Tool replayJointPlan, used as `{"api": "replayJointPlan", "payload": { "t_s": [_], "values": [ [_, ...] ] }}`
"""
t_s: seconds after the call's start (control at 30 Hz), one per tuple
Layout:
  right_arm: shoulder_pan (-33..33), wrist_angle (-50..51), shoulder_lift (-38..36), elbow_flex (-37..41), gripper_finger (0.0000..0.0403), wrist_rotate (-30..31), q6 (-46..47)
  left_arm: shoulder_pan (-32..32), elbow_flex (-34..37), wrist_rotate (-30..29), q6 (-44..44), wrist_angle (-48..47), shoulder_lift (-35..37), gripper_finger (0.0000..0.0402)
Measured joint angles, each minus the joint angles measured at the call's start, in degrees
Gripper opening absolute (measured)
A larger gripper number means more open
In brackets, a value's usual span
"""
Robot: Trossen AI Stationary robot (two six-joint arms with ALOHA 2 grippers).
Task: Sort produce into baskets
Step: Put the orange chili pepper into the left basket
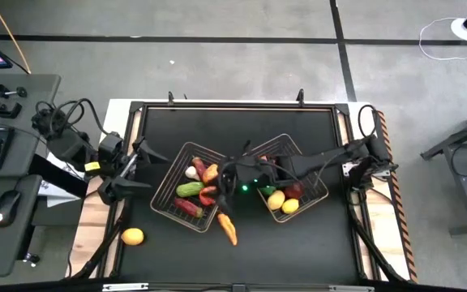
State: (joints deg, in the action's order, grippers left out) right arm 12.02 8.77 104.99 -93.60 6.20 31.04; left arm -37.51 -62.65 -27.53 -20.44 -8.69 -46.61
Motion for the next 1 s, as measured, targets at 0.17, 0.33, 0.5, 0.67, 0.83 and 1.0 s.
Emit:
{"api": "replayJointPlan", "payload": {
  "t_s": [0.17, 0.33, 0.5, 0.67, 0.83, 1.0],
  "values": [
    [5.3, 5.9, -0.9, -0.2, 0.0165, -4.4, 5.4, -0.2, 0.0, -0.3, 0.0, -6.8, 2.4, 0.0399],
    [13.4, 17.9, -0.4, -0.2, 0.0165, -3.0, 16.5, -0.2, 0.0, -4.4, -2.1, -14.2, 2.6, 0.0399],
    [18.4, 19.0, -0.3, -0.4, 0.0165, -2.8, 22.5, 0.0, 0.0, -6.7, -4.8, -16.3, 1.3, 0.0399],
    [19.5, 23.4, 1.8, -6.1, 0.0165, -3.9, 19.0, 0.0, 0.0, -9.1, -6.0, -16.2, -0.2, 0.0399],
    [19.0, 38.2, 9.0, -21.4, 0.0165, -4.8, 7.5, 0.0, 0.0, -12.5, -8.5, -16.1, -1.4, 0.0399],
    [18.7, 59.0, 18.9, -36.9, 0.0165, 5.5, 2.1, 0.0, 0.0, -17.9, -11.2, -16.3, -2.5, 0.0399]
  ]
}}
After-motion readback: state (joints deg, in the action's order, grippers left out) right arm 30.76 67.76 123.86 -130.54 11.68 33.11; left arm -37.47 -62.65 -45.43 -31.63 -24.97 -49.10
